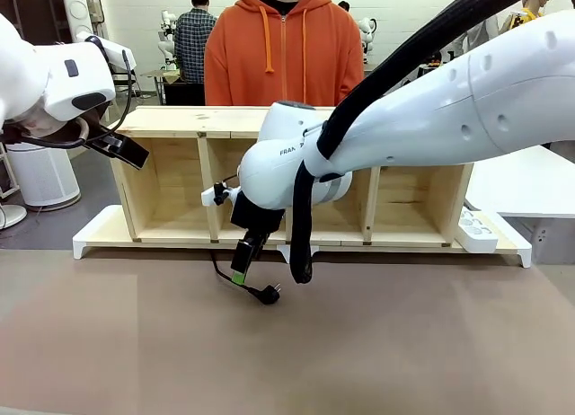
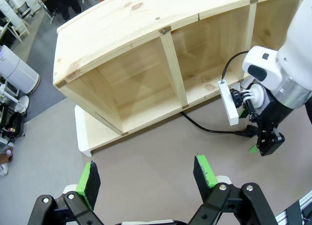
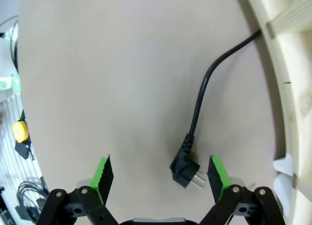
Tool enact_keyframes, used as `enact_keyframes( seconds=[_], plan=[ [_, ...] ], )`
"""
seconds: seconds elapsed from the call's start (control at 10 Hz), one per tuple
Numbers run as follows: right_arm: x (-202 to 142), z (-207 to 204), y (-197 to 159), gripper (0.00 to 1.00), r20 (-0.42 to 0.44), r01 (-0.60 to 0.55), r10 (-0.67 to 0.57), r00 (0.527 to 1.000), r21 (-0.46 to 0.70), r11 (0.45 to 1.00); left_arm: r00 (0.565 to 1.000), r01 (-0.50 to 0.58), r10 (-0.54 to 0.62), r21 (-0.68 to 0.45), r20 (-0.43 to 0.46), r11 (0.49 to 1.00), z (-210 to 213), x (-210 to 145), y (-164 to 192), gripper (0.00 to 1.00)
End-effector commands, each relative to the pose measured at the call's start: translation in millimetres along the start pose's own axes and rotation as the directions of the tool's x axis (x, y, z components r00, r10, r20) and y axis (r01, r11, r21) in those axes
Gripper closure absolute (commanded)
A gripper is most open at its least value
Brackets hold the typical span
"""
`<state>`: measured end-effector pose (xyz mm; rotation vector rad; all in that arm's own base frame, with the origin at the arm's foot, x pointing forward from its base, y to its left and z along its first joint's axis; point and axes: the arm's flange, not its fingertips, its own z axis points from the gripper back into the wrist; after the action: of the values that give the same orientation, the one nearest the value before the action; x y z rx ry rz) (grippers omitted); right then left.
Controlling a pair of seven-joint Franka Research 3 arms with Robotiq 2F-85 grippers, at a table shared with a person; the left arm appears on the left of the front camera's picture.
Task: Perform cable management.
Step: When the cord part of the Power Cable appears at the lower middle area of the table and stops, grasp the cord part of the Power Cable.
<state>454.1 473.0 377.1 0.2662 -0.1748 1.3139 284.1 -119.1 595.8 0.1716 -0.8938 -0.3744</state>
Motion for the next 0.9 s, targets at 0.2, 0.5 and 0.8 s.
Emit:
enact_keyframes(
  seconds=[0.2, 0.5, 0.8],
  plan=[
    [0.1, -23.6, -20.9, 0.00, -0.069, -0.035, 0.040, 0.997, 0.075, 0.997, 1.000, 0.002, -0.002, 0.002, 0.012, 1.000, -1.6, 0.9, -0.5, 0.00],
    [3.9, -42.6, -28.8, 0.00, -0.116, -0.043, 0.054, 0.992, 0.095, 0.995, 1.000, 0.002, -0.002, 0.002, 0.012, 1.000, -1.6, 0.9, -0.5, 0.00],
    [4.6, -59.7, -34.8, 0.00, -0.174, -0.064, 0.068, 0.982, 0.028, 0.998, 1.000, 0.002, -0.002, 0.002, 0.012, 1.000, -1.6, 0.9, -0.5, 0.00]
  ],
)
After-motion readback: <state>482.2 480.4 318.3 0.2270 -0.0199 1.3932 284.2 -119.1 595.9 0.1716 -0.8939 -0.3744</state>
